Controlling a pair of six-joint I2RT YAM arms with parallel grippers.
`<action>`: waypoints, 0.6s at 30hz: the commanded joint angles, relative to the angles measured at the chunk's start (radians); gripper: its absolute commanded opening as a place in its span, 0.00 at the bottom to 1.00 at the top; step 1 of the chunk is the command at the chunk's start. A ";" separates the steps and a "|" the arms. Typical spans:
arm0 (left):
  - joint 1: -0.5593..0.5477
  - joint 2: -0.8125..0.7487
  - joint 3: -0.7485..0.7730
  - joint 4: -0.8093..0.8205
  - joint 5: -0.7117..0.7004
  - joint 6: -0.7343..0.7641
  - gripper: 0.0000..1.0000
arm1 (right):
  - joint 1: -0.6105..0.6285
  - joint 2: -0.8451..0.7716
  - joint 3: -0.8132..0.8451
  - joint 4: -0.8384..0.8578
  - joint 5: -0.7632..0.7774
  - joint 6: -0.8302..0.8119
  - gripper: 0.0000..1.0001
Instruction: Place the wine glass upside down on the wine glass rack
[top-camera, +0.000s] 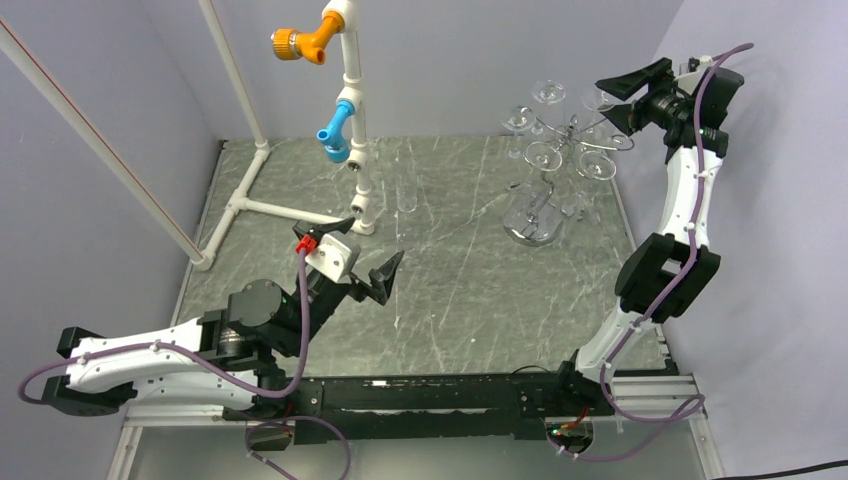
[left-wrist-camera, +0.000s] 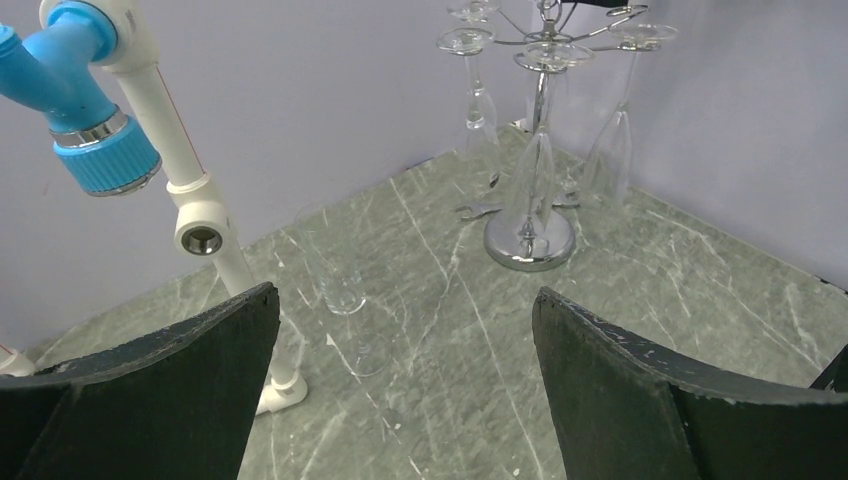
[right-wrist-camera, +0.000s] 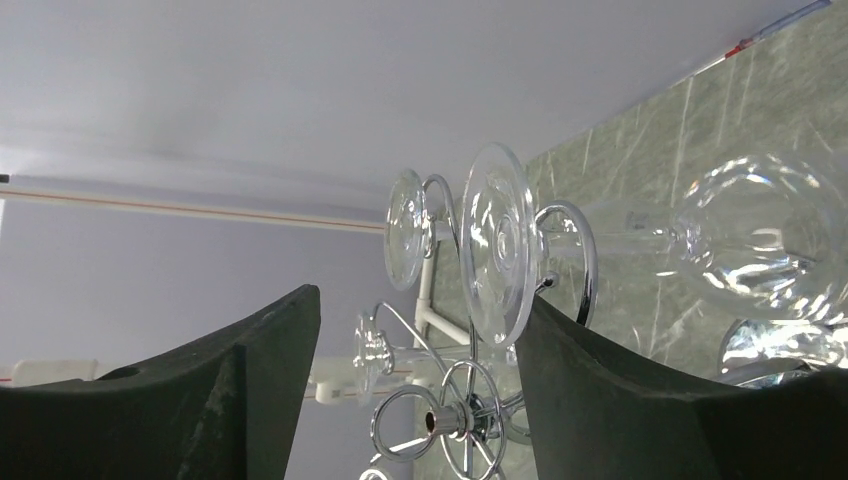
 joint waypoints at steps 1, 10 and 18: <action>0.001 -0.016 0.002 0.037 -0.005 -0.013 0.99 | -0.002 -0.055 -0.017 -0.018 -0.009 -0.016 0.73; 0.001 -0.015 0.002 0.046 -0.003 -0.006 0.99 | -0.001 -0.082 -0.036 -0.001 -0.055 -0.010 0.80; 0.020 0.009 0.029 0.016 0.017 -0.056 0.99 | -0.004 -0.132 -0.078 -0.005 -0.109 -0.020 0.85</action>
